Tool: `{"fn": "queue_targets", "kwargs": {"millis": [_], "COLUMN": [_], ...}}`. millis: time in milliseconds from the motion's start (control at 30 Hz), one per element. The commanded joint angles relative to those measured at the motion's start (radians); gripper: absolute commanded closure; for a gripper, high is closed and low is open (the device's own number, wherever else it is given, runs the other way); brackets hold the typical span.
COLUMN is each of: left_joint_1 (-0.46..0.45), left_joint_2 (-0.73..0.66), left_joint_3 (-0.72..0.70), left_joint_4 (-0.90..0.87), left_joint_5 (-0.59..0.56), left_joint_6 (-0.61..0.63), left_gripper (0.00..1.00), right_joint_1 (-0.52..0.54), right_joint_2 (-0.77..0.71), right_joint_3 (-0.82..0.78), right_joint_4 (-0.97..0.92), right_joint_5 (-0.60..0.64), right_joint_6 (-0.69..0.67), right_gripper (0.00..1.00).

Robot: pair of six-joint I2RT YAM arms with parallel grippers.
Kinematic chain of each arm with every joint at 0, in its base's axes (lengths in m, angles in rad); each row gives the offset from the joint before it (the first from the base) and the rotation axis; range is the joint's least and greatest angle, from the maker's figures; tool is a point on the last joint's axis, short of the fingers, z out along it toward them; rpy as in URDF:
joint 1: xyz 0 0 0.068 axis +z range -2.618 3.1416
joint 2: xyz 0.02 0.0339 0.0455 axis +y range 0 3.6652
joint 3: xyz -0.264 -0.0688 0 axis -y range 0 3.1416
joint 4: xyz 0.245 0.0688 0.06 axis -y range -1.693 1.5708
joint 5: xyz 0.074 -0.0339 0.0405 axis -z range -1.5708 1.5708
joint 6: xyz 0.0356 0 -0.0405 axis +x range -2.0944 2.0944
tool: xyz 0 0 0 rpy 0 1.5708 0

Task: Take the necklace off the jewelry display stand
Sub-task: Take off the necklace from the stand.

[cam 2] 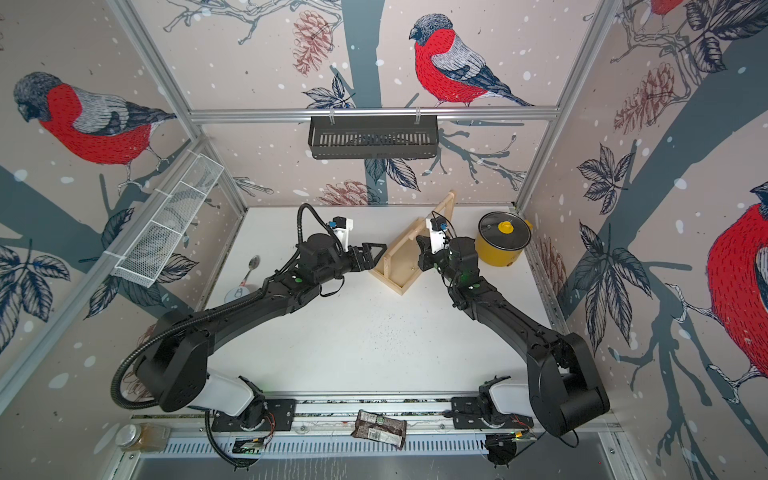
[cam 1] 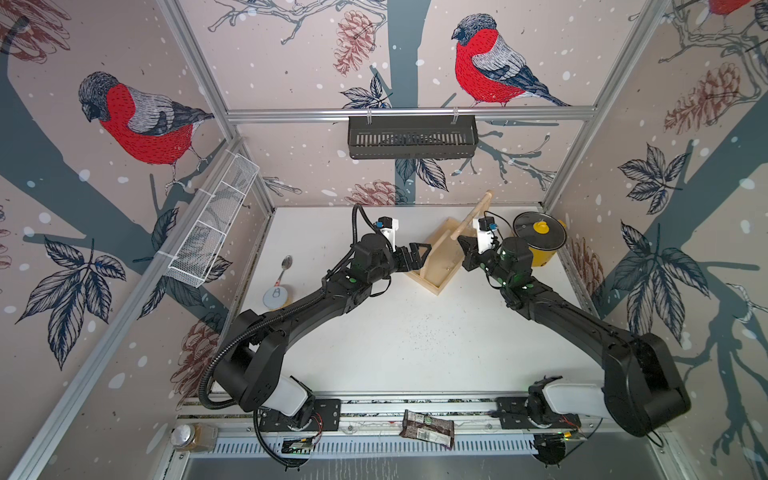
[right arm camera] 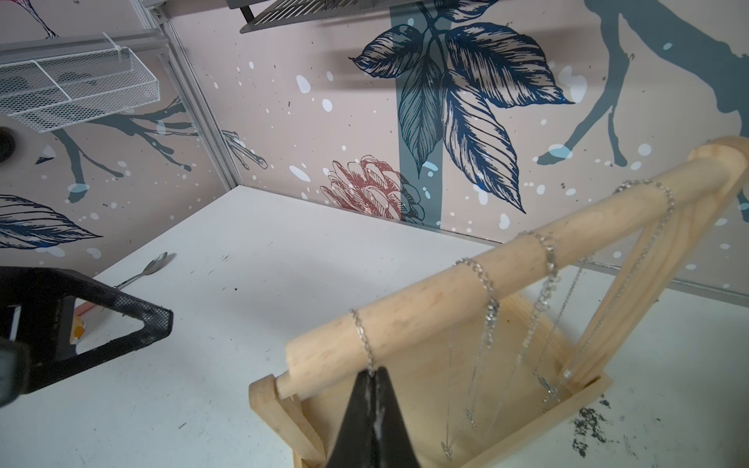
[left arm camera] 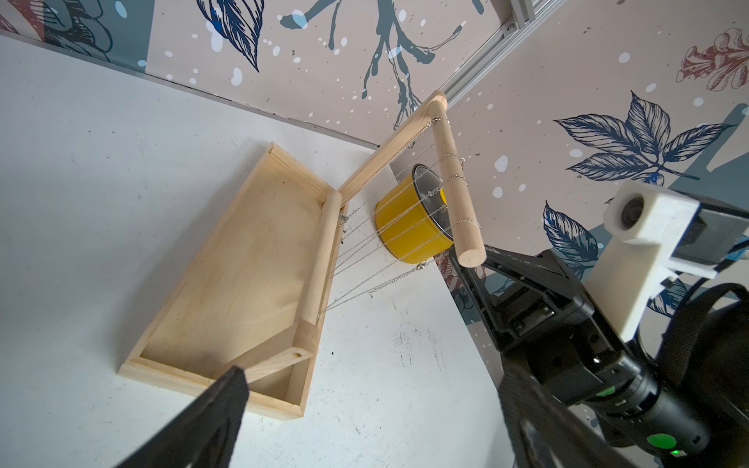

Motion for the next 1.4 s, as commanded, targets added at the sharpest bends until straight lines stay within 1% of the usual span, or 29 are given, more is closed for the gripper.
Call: {"fn": "queue_targets", "kwargs": {"millis": [0, 900, 933, 1100, 1233, 1367], "left_joint_1": [-0.002, -0.002, -0.002, -0.003, -0.003, -0.003], "left_joint_2": [-0.01, -0.054, -0.056, -0.058, -0.062, -0.069], "left_joint_3": [-0.004, -0.049, -0.053, -0.06, -0.053, -0.055], "left_joint_4": [0.006, -0.01, -0.012, -0.02, -0.064, -0.076], "left_joint_5": [-0.008, -0.041, -0.047, -0.068, -0.081, -0.047], "left_joint_6": [-0.018, -0.028, -0.031, -0.052, -0.006, 0.035], "left_gripper": [0.02, 0.02, 0.02, 0.02, 0.02, 0.02], "right_joint_1": [0.008, 0.05, 0.052, 0.063, 0.072, 0.083], "right_joint_2": [-0.015, -0.054, -0.077, -0.092, -0.099, -0.107], "right_joint_3": [0.007, 0.024, 0.025, 0.031, 0.035, 0.037], "right_joint_4": [0.017, -0.038, -0.04, -0.049, -0.057, -0.069], "right_joint_5": [0.01, 0.044, 0.044, 0.045, 0.048, 0.053], "right_joint_6": [-0.011, -0.03, -0.029, -0.036, -0.04, -0.046], "right_gripper": [0.95, 0.96, 0.96, 0.96, 0.96, 0.96]}}
